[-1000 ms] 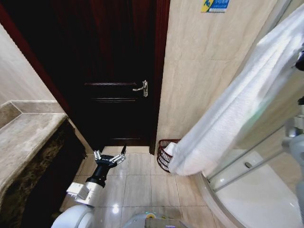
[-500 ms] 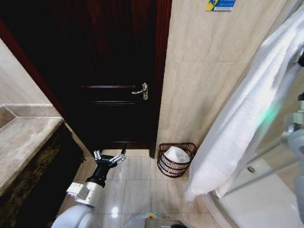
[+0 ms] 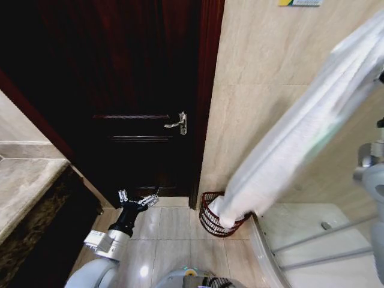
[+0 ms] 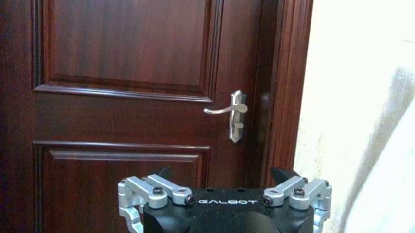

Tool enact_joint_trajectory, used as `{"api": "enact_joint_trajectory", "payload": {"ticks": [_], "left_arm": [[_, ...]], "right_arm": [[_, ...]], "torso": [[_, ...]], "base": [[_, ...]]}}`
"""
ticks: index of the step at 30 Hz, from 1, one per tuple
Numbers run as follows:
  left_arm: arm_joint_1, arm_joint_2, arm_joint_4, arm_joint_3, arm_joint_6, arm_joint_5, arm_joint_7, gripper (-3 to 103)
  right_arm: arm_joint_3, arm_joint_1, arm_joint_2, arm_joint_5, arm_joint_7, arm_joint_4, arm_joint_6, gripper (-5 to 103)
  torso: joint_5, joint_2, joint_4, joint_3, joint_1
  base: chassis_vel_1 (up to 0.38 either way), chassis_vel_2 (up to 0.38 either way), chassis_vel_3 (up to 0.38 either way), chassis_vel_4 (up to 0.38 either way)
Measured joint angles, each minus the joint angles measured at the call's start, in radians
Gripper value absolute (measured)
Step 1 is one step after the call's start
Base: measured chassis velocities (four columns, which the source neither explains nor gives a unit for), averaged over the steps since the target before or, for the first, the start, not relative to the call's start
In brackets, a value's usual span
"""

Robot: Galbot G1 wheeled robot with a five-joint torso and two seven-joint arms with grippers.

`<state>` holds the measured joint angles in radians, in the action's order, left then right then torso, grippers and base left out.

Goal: Discard the used towel into the hamper.

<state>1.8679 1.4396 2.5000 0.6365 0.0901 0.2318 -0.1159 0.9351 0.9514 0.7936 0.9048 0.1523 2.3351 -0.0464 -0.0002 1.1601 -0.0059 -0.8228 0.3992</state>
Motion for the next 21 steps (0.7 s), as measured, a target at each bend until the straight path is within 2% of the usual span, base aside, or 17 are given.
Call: {"api": "enact_joint_trajectory", "payload": {"ticks": [12,21], "left_arm": [[0.000,0.000,0.000,0.000,0.000,0.000,0.000,99],[0.000,0.000,0.000,0.000,0.000,0.000,0.000,99]], "right_arm": [[0.000,0.018,0.011,-0.011,-0.004,0.018,0.003,7],[0.002,0.039,0.018,-0.019,-0.005,0.035,0.005,7]], "torso": [[0.0003,0.000,0.0002,0.000,0.001],[-0.0005,0.000,0.0004,0.000,0.001]], "base": [[0.003,-0.006,-0.003,0.004],[0.103,0.084,-0.088,-0.086]]}}
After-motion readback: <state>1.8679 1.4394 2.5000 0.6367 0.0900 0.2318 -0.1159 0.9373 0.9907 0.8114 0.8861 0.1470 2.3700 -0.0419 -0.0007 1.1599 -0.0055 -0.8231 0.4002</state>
